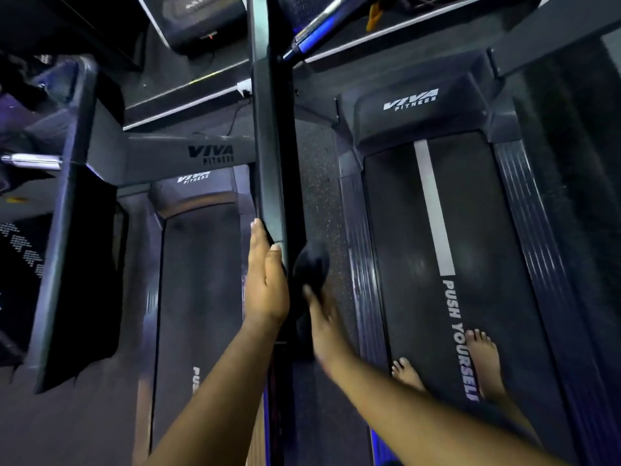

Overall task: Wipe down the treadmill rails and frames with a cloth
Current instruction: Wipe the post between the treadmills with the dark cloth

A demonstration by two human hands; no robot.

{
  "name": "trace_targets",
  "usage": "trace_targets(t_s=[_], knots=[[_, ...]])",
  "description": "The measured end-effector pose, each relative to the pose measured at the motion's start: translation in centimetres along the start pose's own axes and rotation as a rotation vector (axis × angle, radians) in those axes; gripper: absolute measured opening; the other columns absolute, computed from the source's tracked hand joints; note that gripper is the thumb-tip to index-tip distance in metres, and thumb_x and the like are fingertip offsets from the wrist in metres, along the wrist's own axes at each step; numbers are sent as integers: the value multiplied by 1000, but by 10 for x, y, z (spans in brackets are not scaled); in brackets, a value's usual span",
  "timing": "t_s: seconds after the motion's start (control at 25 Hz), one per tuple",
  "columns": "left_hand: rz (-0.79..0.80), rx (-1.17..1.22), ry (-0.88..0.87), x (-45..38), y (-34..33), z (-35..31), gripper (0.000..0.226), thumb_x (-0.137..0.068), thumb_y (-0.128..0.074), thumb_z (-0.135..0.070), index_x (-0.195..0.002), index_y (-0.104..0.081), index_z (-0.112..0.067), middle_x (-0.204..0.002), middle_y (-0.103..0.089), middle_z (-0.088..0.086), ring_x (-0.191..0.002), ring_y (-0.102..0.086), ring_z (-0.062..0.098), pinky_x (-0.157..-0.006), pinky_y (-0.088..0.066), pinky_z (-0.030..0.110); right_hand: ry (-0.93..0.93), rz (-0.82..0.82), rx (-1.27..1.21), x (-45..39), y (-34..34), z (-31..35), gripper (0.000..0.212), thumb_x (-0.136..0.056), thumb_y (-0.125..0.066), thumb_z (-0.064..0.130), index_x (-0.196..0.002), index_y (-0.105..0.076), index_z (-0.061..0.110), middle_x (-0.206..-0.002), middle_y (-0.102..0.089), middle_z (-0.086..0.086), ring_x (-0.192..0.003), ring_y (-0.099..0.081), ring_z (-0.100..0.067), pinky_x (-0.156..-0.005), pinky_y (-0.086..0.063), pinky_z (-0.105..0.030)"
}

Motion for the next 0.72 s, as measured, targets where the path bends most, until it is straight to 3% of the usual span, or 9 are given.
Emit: trace_targets(t_s=[0.04,0.08,0.16,0.28,0.4,0.48,0.52,0.6,0.72], knots=[[10,-14,-13,-1,-1,0,65,-95,-25,-37,-157,-15,-16,-164,-12,-9,-147,-9,-6,-122,-7,20,19,-45,-43,8,2,-3,62,-93,-46,64,-143,-43,27,-151,-43,6,-130,-41,11,-112,-30,-15],[17,-22,-22,-3,-1,-1,64,-96,-25,-36,-157,-15,-16,-164,-12,-10,-148,-8,-6,-122,-7,19,21,-52,-49,-3,1,-1,63,-93,-47,64,-143,-45,25,-149,-45,4,-129,-43,9,-112,-32,-16],[10,-44,-38,-8,-2,0,63,-98,-25,-35,-156,-15,-15,-163,-12,-8,-149,-8,-3,-121,-7,18,29,-45,125,-57,-4,17,66,-94,-45,60,-139,-49,12,-144,-51,-9,-132,-49,-15,-116,-32,-34],[8,-60,-64,-7,-2,3,62,-99,-25,-36,-157,-13,-15,-163,-10,-9,-149,-7,-2,-123,-7,22,7,-84,212,-124,-12,59,51,-105,-41,36,-146,-41,6,-153,-40,-15,-141,-37,-26,-115,-24,-26],[28,-40,-66,-7,1,4,65,-98,-24,-43,-157,-13,-18,-162,-9,-12,-150,-6,-2,-125,-9,32,147,-30,242,-69,-11,37,62,-98,-41,51,-150,-37,18,-156,-38,3,-145,-31,-9,-120,-24,-30],[40,11,-41,-8,2,5,71,-93,-22,-50,-156,-13,-21,-161,-10,-14,-149,-7,-3,-125,-10,33,178,-6,191,-30,-10,28,58,-98,-47,48,-150,-32,28,-150,-32,25,-139,-26,13,-118,-24,-21],[40,38,-38,-8,2,5,72,-92,-21,-52,-156,-14,-22,-161,-11,-15,-149,-8,-4,-125,-11,34,215,0,231,-35,-12,28,60,-97,-47,48,-152,-28,31,-150,-27,28,-140,-24,12,-119,-23,-24],[35,82,-62,-8,3,5,70,-92,-23,-51,-155,-16,-22,-162,-13,-13,-148,-10,-4,-125,-13,36,312,-30,443,-85,-22,55,64,-94,-46,49,-153,-24,37,-160,-22,16,-147,-22,-8,-122,-20,-39],[48,122,-61,-11,3,7,66,-94,-25,-50,-154,-15,-24,-162,-14,-12,-148,-12,-4,-125,-13,37,380,-66,621,-165,-39,107,60,-95,-54,40,-151,-32,40,-164,-19,1,-147,-26,-26,-119,-22,-48]])
Point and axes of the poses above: each hand's wrist, its own x-axis away from the middle knuckle, its own y-axis out of the back of the hand, z = x × y, the point moved 2 cm from there along -x, towards the middle knuckle
